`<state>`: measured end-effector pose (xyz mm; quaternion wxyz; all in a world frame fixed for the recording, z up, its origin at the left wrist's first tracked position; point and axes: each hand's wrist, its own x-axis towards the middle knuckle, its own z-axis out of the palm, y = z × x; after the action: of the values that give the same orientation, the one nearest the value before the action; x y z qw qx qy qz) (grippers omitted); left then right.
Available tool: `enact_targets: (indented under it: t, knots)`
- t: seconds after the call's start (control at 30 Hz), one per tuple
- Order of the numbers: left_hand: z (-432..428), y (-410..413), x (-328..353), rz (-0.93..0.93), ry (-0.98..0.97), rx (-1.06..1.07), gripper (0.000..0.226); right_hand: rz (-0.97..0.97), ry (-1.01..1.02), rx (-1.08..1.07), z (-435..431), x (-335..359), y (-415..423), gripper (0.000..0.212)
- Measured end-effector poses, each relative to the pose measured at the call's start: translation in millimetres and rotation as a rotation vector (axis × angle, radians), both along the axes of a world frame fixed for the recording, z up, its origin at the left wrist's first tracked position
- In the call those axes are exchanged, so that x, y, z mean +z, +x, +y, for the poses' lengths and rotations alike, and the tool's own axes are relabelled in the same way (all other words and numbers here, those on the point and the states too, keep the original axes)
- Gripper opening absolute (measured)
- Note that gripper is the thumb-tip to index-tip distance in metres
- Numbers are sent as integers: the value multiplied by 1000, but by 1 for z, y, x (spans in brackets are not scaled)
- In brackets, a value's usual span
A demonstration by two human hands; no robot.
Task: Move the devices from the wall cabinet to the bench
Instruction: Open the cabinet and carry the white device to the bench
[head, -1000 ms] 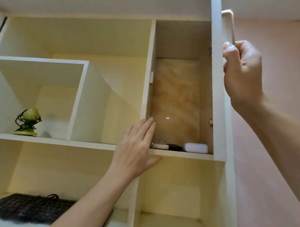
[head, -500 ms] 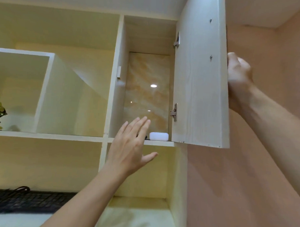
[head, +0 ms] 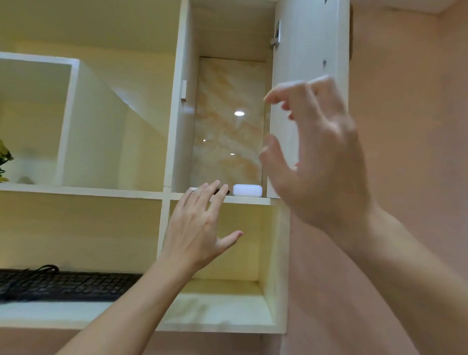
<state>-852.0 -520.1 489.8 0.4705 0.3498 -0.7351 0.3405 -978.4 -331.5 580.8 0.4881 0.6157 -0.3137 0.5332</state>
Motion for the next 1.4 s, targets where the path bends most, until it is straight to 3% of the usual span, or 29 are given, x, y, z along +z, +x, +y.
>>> enact_targets:
  t: [0.13,0.33,0.47,0.6,0.77,0.9,1.07,1.4]
  knots:
    - [-13,16,1,-4,12,-8,91,42,262,-110,-54,-23,3,39]
    - [-48,37,9,-54,-16,-16,87,-49,570,-303,-131,-26,-4,51]
    - [-76,42,11,-156,-59,11,87,75,721,-493,-173,-21,-4,71]
    - [-92,43,13,-162,-108,-16,87,18,900,-626,-197,-10,-9,93]
    - [-97,38,16,-147,-146,-70,84,4,858,-726,-209,-9,-13,88]
    - [-99,36,14,-142,-128,-91,82,2,797,-674,-201,-8,-13,67]
    - [-98,40,13,-128,-130,-109,83,36,663,-646,-188,-10,-13,55]
    - [-90,35,9,-68,-82,-169,78,4,680,-620,-180,-9,-18,60]
